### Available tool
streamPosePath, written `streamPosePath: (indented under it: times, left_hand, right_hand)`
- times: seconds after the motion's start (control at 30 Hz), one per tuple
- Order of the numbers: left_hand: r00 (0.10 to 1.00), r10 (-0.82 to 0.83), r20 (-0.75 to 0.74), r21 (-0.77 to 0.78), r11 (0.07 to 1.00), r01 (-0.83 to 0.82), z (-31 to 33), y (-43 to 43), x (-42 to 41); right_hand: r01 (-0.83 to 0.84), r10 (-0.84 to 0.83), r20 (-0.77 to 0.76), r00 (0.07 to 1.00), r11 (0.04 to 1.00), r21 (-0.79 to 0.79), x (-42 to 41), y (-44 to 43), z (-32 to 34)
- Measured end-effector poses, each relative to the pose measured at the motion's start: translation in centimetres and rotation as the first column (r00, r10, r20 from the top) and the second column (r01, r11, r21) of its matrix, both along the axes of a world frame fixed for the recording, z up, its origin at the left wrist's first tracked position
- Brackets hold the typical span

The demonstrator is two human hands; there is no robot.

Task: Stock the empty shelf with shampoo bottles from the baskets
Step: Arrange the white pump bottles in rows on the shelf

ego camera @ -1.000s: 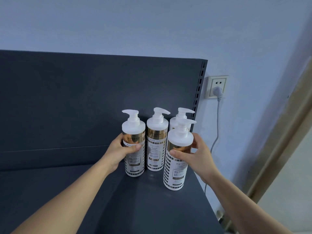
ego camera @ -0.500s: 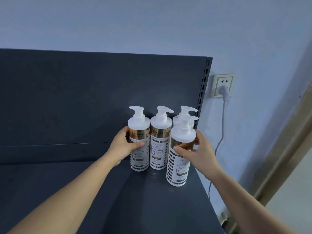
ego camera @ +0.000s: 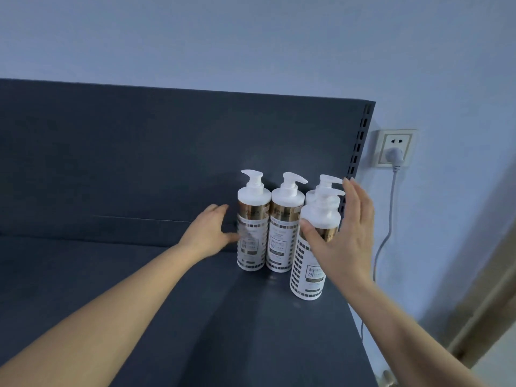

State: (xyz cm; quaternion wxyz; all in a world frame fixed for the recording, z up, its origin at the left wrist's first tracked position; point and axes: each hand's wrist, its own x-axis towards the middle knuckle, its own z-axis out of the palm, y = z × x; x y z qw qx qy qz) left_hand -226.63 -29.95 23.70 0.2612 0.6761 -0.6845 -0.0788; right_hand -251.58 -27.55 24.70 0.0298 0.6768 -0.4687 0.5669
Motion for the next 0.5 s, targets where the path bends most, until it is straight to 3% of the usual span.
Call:
streamPosePath:
  times: [0.07,0.13,0.27,0.5]
  left_hand:
    - [0.993,0.037,0.115,0.002,0.999,-0.037,0.3,1.5,1.0]
    - [0.973,0.085,0.214,0.004,0.996,-0.088,0.6,3.2,2.1]
    - [0.899,0.195,0.393,-0.009,0.978,-0.208,0.8,7.3,4.8]
    - [0.776,0.373,0.509,0.027,0.894,-0.447,0.0,16.3,11.1]
  right_hand:
    - [-0.043,0.034,-0.071,0.997,0.992,-0.119,1.3,0.6,0.7]
    - [-0.126,0.107,-0.149,0.983,0.985,-0.122,2.8,1.1,0.9]
    - [-0.279,0.294,-0.333,0.896,0.956,0.095,6.4,2.3,0.3]
    - [-0.425,0.596,-0.521,0.611,0.802,0.419,15.1,4.6,-1.9]
